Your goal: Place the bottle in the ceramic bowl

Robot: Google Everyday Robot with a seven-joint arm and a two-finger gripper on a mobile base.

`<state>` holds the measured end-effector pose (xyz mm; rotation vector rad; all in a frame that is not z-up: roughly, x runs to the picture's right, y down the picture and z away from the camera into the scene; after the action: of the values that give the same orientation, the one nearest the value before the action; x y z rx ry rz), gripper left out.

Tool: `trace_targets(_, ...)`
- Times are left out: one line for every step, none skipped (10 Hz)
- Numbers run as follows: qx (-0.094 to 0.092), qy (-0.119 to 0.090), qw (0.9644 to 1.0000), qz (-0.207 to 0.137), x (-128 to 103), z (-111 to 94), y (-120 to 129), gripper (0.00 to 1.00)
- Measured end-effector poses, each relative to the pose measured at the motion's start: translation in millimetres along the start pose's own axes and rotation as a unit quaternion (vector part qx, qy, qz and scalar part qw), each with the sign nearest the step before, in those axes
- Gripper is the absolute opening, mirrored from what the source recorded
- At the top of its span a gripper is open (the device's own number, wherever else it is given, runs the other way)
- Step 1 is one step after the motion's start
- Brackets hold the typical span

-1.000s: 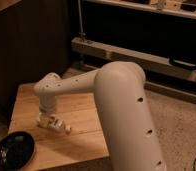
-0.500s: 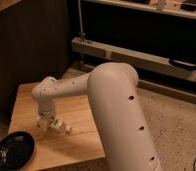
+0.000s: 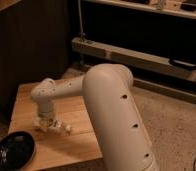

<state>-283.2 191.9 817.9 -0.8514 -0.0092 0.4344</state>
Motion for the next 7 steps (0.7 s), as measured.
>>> trace_targets(-0.002,0.001,1.0,-0.001,0,-1,0,0.26)
trace_targets(-0.004,0.002,1.0,-0.001,0,-2,-1,0.19)
trace_targets(-0.007,0.001,1.0,0.001,1,-5,-3,0.15)
trace_targets(-0.01,0.001,0.9999,0.005,3,-8,-6,0.14)
trace_targets(-0.015,0.0,0.9998,0.011,5,-13,-10,0.14)
trace_targets(-0.017,-0.002,0.9997,0.016,7,-19,-13,0.14)
trace_targets(-0.02,-0.013,0.9995,0.02,5,-38,-17,0.14)
